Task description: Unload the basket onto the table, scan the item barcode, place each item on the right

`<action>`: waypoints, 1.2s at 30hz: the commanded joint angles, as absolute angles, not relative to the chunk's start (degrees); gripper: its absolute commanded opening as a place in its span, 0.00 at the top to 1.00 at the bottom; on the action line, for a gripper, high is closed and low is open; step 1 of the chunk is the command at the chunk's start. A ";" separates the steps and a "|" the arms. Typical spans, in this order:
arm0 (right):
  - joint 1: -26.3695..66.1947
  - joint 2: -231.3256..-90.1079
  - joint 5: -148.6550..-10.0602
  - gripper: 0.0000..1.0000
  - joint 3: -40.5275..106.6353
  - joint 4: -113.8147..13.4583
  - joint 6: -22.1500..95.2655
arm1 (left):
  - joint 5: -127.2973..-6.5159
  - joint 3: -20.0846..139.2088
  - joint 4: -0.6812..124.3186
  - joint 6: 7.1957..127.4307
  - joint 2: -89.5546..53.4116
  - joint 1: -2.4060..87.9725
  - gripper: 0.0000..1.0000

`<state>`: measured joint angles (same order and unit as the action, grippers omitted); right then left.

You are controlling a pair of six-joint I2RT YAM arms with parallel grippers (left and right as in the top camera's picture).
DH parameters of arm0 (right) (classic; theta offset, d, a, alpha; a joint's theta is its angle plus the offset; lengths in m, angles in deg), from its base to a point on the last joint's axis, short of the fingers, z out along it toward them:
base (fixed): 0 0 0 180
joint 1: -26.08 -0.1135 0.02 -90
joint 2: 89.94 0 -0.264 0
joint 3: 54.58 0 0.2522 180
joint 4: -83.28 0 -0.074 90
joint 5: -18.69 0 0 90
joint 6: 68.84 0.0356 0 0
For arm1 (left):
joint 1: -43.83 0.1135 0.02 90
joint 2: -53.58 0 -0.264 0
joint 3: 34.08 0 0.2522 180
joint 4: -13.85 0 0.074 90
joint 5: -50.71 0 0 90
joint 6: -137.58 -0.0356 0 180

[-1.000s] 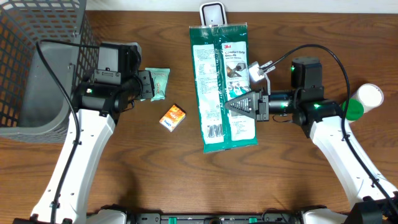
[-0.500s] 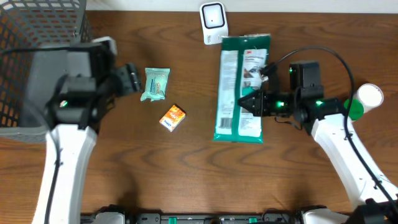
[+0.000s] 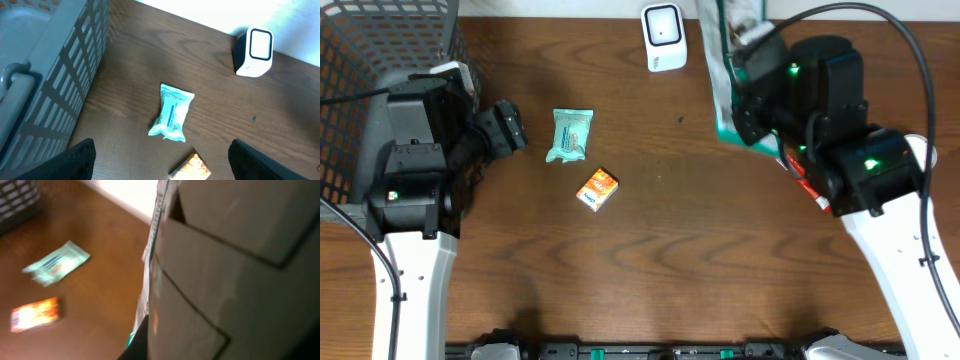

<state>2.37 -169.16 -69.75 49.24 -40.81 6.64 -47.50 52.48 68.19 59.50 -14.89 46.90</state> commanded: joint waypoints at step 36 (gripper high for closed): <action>-4.38 -228.64 -48.29 0.99 61.87 -115.85 -55.92 | -47.02 52.70 68.36 59.22 -14.89 47.14 0.14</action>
<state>-3.70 -226.15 -47.15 55.23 -116.96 -52.88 -47.50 52.46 68.30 59.52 -14.89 46.97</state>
